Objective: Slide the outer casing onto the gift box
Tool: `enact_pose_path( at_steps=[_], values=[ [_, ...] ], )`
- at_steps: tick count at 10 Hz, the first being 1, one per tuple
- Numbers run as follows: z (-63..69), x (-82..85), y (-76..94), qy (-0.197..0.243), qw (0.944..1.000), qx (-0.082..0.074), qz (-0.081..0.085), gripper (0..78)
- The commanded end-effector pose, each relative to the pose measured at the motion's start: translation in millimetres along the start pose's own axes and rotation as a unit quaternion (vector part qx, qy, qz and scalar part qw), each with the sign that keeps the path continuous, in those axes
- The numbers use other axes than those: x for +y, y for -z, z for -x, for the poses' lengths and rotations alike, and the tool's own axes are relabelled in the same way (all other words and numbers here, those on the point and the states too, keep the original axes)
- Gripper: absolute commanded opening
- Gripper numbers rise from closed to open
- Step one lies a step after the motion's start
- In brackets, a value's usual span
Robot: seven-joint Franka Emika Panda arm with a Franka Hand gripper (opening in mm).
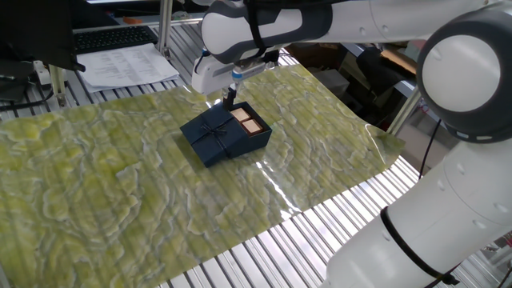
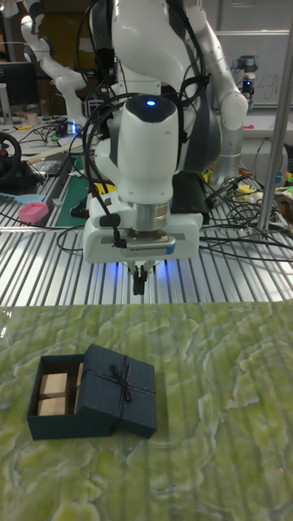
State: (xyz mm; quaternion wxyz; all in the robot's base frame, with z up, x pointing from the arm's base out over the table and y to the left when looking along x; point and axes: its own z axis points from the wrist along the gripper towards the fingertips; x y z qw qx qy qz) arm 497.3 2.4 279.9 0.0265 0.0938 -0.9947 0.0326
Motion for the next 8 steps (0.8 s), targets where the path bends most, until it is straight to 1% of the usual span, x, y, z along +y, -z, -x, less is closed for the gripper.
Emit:
enact_pose_path(
  at_steps=[1, 3, 5, 7, 8],
  values=[
    [0.6, -0.1, 1.3, -0.005, 0.9999, -0.005, 0.01, 0.0],
    [0.6, -0.1, 1.3, -0.033, 0.9994, 0.0, 0.0, 0.0],
    [0.6, -0.1, 1.3, -0.038, 0.9991, 0.002, -0.017, 0.0],
    [0.6, -0.1, 1.3, -0.029, 0.9995, 0.008, -0.007, 0.0],
    [2.4, 1.0, -2.2, -0.03, 0.9995, 0.006, -0.008, 0.0]
  ],
)
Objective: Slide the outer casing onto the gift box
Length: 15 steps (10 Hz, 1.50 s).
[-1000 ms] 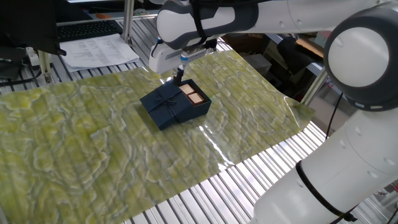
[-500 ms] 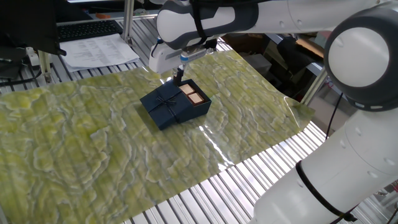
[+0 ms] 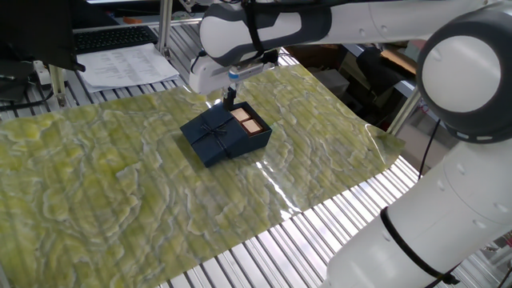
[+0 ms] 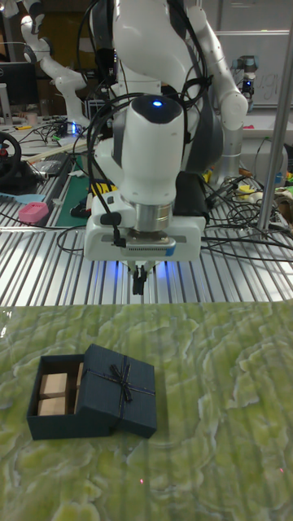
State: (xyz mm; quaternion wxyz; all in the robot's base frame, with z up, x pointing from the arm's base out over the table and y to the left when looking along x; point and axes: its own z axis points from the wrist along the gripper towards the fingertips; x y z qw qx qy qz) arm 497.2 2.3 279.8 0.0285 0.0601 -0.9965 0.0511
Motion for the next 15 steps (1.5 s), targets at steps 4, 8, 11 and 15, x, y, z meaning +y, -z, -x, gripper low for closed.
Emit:
enact_pose_path(
  at_steps=[4, 8, 11, 15],
  values=[
    [29.4, 16.7, -74.1, -0.002, 0.9996, -0.029, 0.004, 0.0],
    [54.6, 27.5, -80.7, -0.015, 0.9996, -0.026, -0.002, 0.0],
    [54.6, 27.5, -80.7, -0.025, 0.9995, -0.017, 0.009, 0.0],
    [54.6, 27.5, -80.7, -0.002, 0.9996, 0.027, 0.008, 0.0]
  ],
)
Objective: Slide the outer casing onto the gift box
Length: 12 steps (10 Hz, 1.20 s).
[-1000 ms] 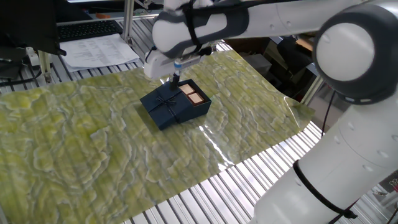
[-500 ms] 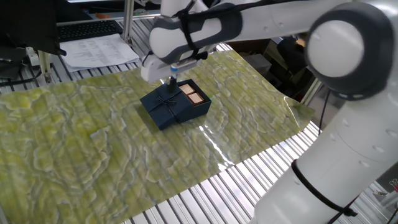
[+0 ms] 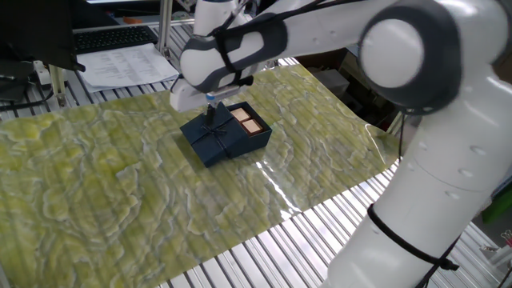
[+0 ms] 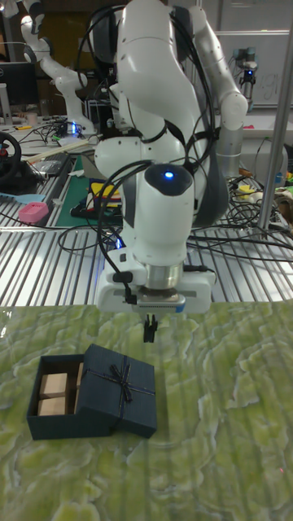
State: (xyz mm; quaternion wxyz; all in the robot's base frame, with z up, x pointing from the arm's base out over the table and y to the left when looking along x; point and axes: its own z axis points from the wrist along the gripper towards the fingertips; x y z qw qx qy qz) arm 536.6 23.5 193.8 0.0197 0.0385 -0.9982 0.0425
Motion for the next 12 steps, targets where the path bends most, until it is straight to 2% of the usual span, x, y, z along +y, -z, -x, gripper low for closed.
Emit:
enact_pose_path(
  at_steps=[1, 2, 3, 5, 7, 9, 10, 12],
  values=[
    [8.6, 4.5, -1.5, 0.021, 0.9993, 0.031, -0.007, 0.0],
    [10.9, 7.2, -5.8, 0.02, 0.9994, 0.028, -0.009, 0.0],
    [20.0, 17.3, -24.3, 0.019, 0.9997, 0.011, -0.008, 0.0],
    [31.7, 29.7, -43.2, 0.017, 0.9998, -0.003, -0.006, 0.0],
    [37.4, 37.1, -41.8, 0.013, 0.9998, -0.003, -0.011, 0.0],
    [44.1, 46.0, -39.3, 0.011, 0.9997, 0.002, -0.023, 0.0],
    [47.3, 56.2, -45.1, 0.011, 0.9986, 0.0, -0.052, 0.0],
    [51.4, 59.8, -60.9, 0.013, 0.9977, 0.0, -0.067, 0.0]
  ],
)
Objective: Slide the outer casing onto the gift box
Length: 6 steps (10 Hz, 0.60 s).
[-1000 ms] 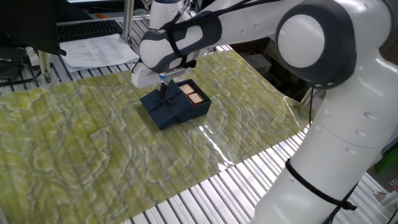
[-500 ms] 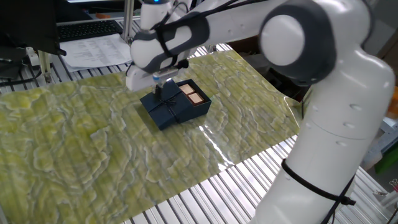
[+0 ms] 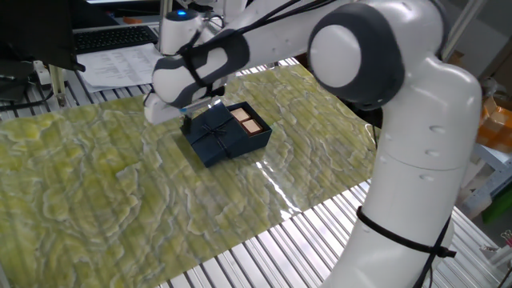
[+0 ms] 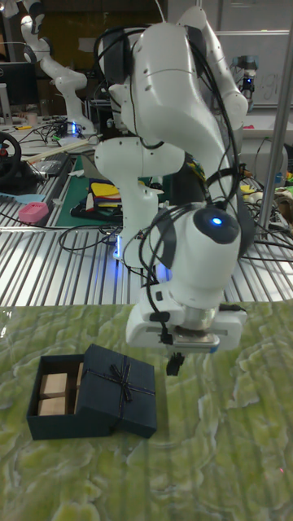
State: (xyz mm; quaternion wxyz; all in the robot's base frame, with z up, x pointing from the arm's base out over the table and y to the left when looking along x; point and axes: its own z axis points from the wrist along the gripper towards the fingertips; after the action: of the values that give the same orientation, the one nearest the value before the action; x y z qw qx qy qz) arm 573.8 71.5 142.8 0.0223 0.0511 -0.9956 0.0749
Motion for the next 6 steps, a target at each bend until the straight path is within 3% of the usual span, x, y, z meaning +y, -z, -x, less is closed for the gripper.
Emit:
enact_pose_path(
  at_steps=[1, 6],
  values=[
    [10.7, 12.5, -20.9, -0.001, 0.9993, -0.003, -0.038, 0.0],
    [17.1, 15.4, -47.3, -0.005, 0.9991, 0.001, -0.042, 0.0]
  ],
)
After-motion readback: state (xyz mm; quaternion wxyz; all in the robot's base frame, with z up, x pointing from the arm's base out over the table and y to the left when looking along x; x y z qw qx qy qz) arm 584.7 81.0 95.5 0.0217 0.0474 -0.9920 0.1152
